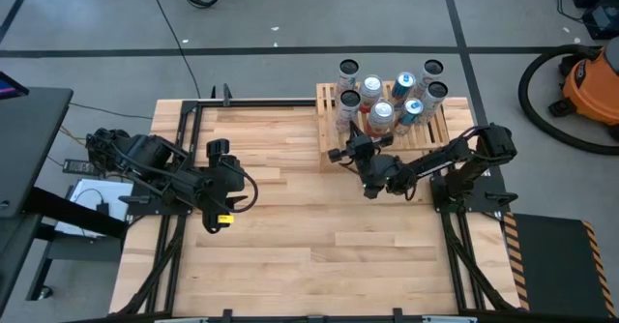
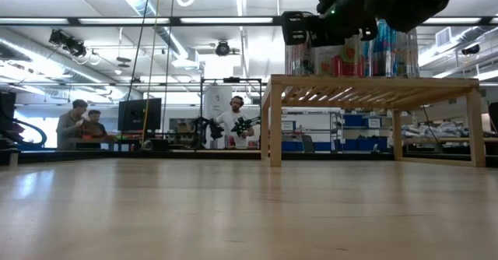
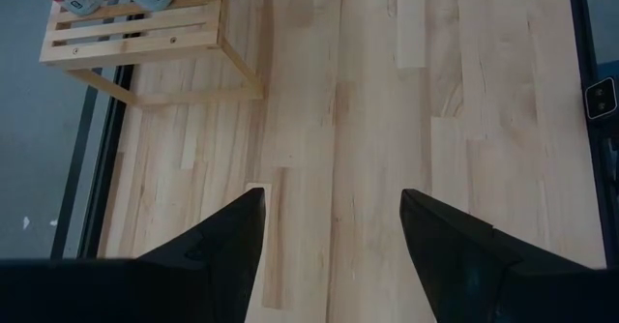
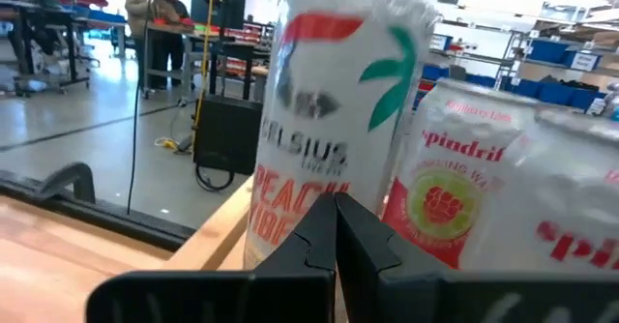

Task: Place canned beverage on shelf
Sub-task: Put the white-pink soda can on the shelf aligned with the other white-pink soda can, then return to Home Position

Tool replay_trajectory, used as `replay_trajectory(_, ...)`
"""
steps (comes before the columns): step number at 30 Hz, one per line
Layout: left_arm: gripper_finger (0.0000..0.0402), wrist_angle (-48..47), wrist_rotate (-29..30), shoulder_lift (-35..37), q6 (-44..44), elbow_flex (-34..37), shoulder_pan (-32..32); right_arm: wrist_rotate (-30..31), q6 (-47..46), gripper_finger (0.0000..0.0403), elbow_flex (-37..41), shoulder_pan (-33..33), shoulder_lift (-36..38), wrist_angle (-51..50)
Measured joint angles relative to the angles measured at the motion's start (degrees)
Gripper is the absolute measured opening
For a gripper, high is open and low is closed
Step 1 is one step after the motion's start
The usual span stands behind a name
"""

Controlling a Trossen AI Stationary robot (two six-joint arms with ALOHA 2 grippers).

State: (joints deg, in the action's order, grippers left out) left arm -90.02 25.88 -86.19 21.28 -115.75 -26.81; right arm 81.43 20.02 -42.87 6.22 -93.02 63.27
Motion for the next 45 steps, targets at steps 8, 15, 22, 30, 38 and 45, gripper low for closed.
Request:
replay_trajectory(8,0.0243,0.0,0.0,0.0,0.1,0.0,0.0,8.6,16.9,0.0007,0.0,7.7,0.1,11.9)
replay_trajectory(15,0.0243,0.0,0.0,0.0,0.0,0.0,0.0,8.8,31.1,0.0007,-1.4,16.8,2.7,25.5)
replay_trajectory(22,0.0243,0.0,0.0,0.1,0.5,0.0,0.0,8.5,32.6,0.0007,-2.0,20.0,11.5,25.0)
replay_trajectory(30,0.0243,0.0,0.0,0.1,0.1,0.0,0.0,7.9,32.9,0.0007,-2.0,21.5,21.3,16.5)
replay_trajectory(38,0.0243,0.0,0.2,0.1,0.9,0.0,0.0,7.5,33.0,0.0007,-2.0,23.6,28.2,12.1)
replay_trajectory(45,0.0243,0.6,2.8,0.8,0.6,0.1,0.0,6.1,33.5,0.0007,-2.0,29.4,36.2,4.5)
